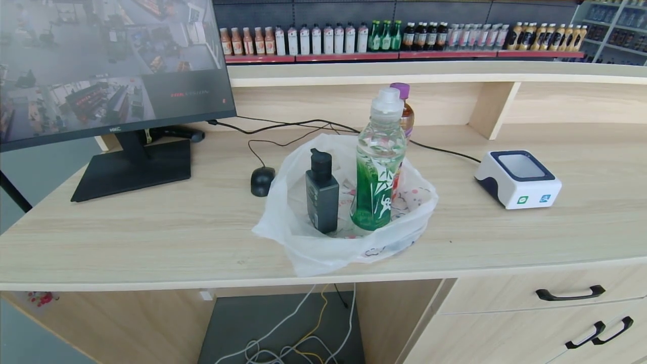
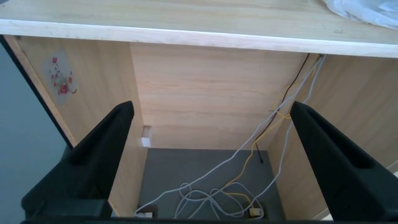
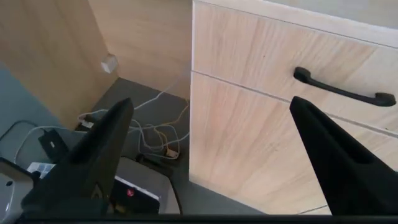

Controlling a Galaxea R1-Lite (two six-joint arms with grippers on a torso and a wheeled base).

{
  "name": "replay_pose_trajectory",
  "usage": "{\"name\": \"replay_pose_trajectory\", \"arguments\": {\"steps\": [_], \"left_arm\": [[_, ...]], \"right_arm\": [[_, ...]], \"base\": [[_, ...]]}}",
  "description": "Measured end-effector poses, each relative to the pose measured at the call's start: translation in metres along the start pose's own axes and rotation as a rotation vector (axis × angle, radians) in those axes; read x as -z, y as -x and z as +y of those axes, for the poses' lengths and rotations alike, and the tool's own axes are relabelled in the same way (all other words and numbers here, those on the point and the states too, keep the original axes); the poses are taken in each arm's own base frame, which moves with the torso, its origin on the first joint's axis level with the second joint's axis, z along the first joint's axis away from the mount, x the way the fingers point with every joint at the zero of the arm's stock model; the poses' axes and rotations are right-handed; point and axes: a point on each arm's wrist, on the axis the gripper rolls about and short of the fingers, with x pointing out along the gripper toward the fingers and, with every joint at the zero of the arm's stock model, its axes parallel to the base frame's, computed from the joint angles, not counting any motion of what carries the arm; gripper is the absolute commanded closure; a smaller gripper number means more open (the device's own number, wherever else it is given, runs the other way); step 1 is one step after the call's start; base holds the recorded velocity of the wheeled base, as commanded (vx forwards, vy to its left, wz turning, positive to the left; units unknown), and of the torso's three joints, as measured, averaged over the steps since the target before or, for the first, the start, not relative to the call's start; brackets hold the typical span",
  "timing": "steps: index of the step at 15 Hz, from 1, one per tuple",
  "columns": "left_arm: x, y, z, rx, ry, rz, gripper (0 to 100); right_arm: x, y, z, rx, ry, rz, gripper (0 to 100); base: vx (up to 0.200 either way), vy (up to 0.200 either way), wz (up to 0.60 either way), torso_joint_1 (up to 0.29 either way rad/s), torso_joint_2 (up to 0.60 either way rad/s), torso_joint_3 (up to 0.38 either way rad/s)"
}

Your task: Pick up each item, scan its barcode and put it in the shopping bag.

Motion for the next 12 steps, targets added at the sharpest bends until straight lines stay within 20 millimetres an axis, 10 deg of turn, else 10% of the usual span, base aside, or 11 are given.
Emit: {"name": "replay_pose_trajectory", "arguments": {"steps": [12], "left_arm": [[-0.0001,0.0000,0.0000,-0.001,0.003,-0.001,0]], "right_arm": [[0.0125,0.0016,0.0061,0.336,-0.114,-0.053,0]], "base": [[0.000,0.000,0.00,0.000,0.00,0.000]]}}
